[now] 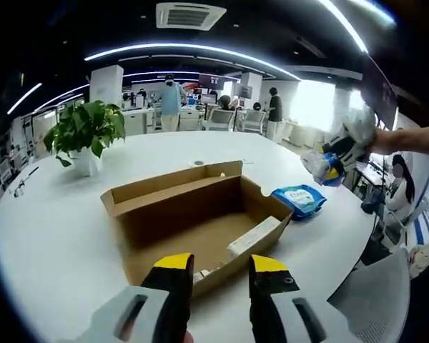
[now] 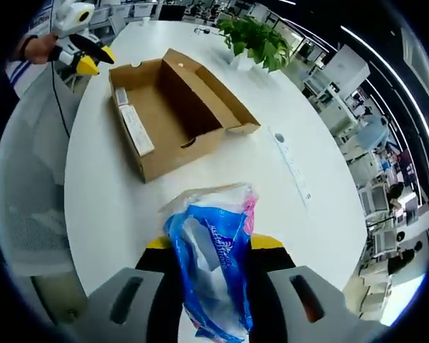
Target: Operate the shoe box by opening the lid, removing the specified soft item, and placing it in the target area until the item is outside and the box remains undamaged.
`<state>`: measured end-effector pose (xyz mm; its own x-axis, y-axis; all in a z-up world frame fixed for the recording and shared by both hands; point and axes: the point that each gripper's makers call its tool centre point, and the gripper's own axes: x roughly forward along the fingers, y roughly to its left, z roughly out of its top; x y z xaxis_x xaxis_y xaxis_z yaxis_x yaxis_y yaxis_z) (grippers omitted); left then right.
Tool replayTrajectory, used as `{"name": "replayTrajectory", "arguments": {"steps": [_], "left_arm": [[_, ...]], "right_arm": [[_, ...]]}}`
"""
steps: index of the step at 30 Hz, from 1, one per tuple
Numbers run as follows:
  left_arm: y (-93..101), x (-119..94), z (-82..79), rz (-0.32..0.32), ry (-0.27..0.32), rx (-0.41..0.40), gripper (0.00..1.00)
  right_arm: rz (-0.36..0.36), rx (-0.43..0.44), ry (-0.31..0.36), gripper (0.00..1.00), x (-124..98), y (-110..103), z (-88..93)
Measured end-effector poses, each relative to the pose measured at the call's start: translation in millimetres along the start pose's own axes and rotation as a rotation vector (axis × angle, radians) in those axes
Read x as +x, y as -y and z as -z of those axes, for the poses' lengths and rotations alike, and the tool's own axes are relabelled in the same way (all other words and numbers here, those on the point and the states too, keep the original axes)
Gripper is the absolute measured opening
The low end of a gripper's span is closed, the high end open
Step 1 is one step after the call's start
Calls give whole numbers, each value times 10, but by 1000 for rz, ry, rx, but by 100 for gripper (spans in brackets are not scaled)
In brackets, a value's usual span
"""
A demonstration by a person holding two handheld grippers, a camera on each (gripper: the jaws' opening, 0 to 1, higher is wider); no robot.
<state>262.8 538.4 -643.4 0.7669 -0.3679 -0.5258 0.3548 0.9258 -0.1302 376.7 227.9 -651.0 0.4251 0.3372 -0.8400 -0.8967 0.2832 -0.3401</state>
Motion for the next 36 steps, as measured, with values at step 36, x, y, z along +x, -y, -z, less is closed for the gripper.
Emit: {"name": "replayTrajectory", "arguments": {"steps": [36], "left_arm": [[237,-34,-173,-76,-3,-2,31]], "right_arm": [[-5,94,-176,29,-162,355,1697]]}}
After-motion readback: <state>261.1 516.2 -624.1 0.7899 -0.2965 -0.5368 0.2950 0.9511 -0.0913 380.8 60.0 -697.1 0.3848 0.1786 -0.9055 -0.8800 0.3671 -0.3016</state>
